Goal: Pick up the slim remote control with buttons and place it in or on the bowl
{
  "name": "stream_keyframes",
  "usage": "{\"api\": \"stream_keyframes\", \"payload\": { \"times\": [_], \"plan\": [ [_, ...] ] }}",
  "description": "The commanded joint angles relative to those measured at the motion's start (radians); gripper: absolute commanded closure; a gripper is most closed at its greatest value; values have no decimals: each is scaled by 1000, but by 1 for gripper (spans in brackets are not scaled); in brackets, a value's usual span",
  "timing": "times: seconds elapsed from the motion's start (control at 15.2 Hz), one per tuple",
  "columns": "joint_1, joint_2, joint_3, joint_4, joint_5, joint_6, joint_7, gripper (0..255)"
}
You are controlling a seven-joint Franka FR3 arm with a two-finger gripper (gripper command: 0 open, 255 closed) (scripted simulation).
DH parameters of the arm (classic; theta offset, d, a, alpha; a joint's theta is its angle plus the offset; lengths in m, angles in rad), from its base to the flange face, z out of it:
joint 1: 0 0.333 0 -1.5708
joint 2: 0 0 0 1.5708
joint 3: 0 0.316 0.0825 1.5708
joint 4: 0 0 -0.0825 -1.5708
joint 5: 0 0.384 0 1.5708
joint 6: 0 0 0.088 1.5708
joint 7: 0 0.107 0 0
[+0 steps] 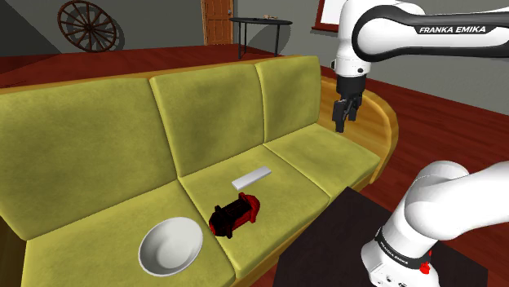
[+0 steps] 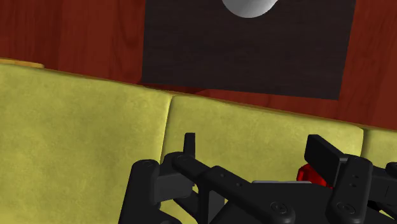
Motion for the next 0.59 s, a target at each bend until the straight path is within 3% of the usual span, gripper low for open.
{"api": "stream_keyframes", "payload": {
  "times": [0.0,0.53],
  "plan": [
    [0,0,0,0,0,0,0,0],
    [55,190,-100,-72,-59,306,-244,0]
  ]
}}
